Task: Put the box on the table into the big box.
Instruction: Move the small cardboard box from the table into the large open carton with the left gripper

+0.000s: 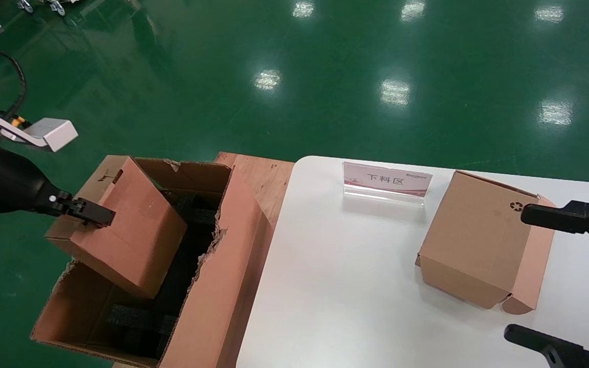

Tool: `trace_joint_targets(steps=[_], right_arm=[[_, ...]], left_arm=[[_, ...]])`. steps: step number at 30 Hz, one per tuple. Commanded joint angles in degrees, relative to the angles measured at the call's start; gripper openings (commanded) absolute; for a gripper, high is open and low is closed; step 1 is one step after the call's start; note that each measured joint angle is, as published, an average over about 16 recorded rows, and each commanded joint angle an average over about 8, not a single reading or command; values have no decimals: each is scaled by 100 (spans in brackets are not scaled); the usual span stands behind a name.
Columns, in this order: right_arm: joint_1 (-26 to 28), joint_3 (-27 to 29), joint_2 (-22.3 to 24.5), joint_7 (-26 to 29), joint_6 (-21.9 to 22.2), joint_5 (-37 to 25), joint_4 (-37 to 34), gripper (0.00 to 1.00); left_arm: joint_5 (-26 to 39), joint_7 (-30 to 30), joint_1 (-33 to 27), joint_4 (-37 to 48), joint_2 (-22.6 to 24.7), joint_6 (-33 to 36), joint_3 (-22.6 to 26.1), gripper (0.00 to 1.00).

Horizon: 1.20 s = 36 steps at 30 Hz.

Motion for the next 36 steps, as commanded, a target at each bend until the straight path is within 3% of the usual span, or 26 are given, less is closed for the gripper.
trace_joint_targets(steps=[1,14,36], right_arm=[[0,0,0,0,0,0,0,100],[0,0,0,0,0,0,0,100],[0,0,0,0,0,0,0,100]], left_arm=[[-16,52,119,-15,-54,-134,-37,0],[73,256,432,-101,-288,-415,-45,0],[464,24,799,-219,-568,-1084,22,0]])
